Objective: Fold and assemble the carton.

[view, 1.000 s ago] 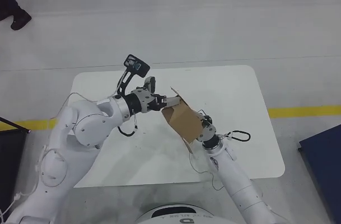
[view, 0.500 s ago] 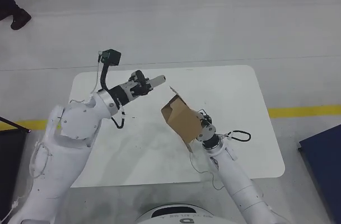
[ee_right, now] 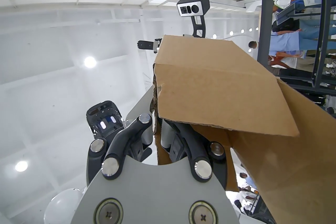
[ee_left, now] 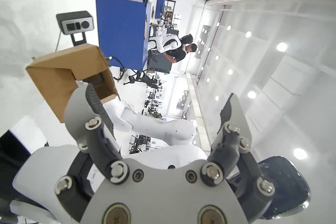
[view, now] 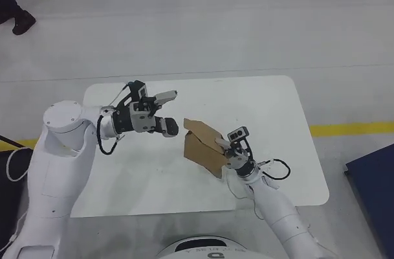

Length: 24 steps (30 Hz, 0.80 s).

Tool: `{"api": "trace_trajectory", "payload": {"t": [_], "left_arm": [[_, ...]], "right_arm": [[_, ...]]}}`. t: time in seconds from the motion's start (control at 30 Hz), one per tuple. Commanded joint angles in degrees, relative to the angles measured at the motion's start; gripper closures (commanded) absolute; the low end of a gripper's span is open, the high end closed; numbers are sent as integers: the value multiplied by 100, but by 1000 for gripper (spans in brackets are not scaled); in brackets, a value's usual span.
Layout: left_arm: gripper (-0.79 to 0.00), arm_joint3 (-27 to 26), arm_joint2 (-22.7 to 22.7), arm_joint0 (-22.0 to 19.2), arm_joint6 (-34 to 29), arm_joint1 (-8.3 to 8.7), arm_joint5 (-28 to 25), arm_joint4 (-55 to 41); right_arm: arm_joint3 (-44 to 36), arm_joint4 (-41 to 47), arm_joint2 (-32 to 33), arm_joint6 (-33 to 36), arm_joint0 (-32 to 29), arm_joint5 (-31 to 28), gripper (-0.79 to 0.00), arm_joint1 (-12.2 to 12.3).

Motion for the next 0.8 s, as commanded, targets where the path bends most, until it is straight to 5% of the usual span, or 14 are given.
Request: {"api": "trace_trajectory", "payload": {"t": [0.0,0.43,0.77], "left_arm": [[-785,119,199,-53,48,-22,-70,-77],[-785,731,1094,-544,294,-140,-207,-362],[-785,283,225,-146,483,6,-260,-755]], "right_arm": [[-25,-9,0,3,-8,3,0,5],[-268,-172,-34,-67,-135,-34,0,49],[-284,-171,-10,-110,-158,-53,0,80]]}}
